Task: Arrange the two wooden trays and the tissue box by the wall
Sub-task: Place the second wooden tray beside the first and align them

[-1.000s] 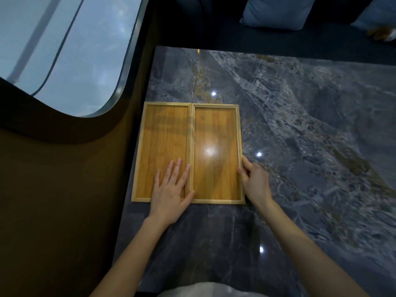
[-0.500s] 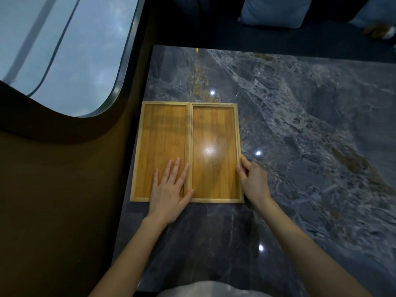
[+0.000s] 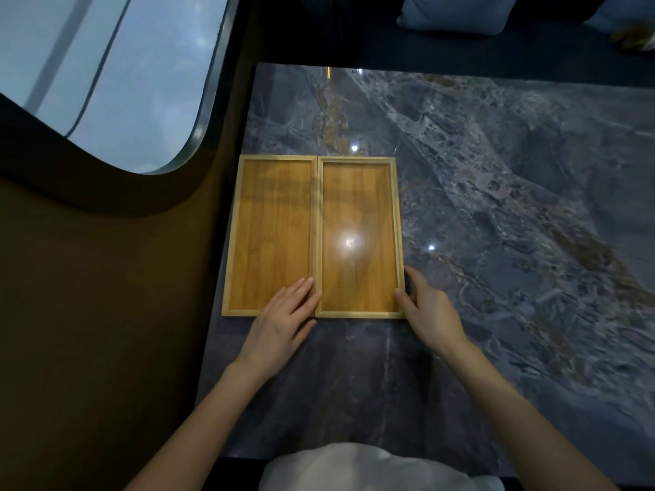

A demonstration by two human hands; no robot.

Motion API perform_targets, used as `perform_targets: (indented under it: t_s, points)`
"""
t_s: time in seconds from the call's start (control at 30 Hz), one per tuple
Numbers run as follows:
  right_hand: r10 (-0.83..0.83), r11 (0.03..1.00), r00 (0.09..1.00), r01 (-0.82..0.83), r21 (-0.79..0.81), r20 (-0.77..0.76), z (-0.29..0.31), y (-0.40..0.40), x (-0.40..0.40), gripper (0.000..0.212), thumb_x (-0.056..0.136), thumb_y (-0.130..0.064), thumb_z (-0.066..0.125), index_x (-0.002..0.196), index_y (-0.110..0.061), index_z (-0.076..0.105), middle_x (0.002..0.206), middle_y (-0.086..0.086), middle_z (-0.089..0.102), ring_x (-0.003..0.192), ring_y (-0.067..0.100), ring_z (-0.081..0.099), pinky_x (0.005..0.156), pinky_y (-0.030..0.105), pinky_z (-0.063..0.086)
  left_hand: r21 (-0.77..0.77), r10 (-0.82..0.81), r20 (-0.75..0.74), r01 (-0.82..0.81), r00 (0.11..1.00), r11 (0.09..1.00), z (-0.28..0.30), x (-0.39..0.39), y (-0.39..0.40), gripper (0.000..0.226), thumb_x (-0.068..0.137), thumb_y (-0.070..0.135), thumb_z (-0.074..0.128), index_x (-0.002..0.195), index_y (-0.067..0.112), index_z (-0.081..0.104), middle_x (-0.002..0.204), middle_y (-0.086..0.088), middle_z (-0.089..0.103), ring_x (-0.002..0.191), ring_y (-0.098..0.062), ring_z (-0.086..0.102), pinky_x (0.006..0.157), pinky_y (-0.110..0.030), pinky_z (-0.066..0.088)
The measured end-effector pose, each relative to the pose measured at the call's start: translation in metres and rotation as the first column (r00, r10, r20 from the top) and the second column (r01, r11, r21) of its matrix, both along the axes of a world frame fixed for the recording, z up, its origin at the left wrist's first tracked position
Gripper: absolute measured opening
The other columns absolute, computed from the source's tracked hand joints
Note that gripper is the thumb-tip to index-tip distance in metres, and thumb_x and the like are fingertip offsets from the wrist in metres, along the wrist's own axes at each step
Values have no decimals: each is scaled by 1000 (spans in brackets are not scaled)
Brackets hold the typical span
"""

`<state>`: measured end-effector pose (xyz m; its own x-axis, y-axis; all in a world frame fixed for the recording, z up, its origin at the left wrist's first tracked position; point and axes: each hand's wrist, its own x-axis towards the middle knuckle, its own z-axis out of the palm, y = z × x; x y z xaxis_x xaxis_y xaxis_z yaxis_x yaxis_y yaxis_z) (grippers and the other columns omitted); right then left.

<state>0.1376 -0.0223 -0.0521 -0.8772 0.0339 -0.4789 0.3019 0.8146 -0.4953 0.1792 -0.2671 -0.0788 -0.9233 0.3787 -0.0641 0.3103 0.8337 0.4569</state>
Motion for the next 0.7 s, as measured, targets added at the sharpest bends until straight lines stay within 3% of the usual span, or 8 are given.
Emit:
perform_targets:
  t_s: [0.27, 0.5, 0.63, 0.7]
  points:
    - [8, 999, 1000, -8, 49, -6, -1, -6, 5, 55, 97, -30, 38, 147, -20, 18, 114, 24, 65, 104, 35, 62, 85, 40, 48, -73, -26, -83, 20, 996, 997, -3, -4, 1, 46, 78, 11, 68, 123, 12, 57, 132, -15, 56, 124, -28, 51, 102, -44, 32]
    - [-8, 999, 1000, 9, 46, -17, -1, -7, 6, 54, 97, -28, 38, 147, -20, 19, 114, 26, 65, 104, 37, 61, 86, 40, 47, -43, 34, -83, -38, 996, 998, -4, -1, 6, 40, 84, 24, 55, 121, 10, 58, 132, -13, 57, 125, -26, 51, 102, -42, 34]
    - [-18, 999, 1000, 18, 31, -11, -1, -8, 6, 54, 97, -28, 38, 147, -21, 20, 116, 26, 64, 105, 37, 61, 89, 41, 46, -7, 76, -98, -77, 992, 997, -3, 2, 12, 44, 76, 10, 70, 119, 7, 59, 128, -14, 60, 122, -24, 51, 100, -44, 34]
    - [-16, 999, 1000, 16, 31, -10, -1, -9, 6, 54, 97, -27, 38, 147, -21, 19, 116, 26, 64, 105, 38, 60, 88, 41, 46, 2, 84, -105, -84, 991, 996, -4, 3, 13, 42, 78, 11, 67, 119, 6, 59, 128, -13, 60, 123, -21, 47, 100, -43, 33]
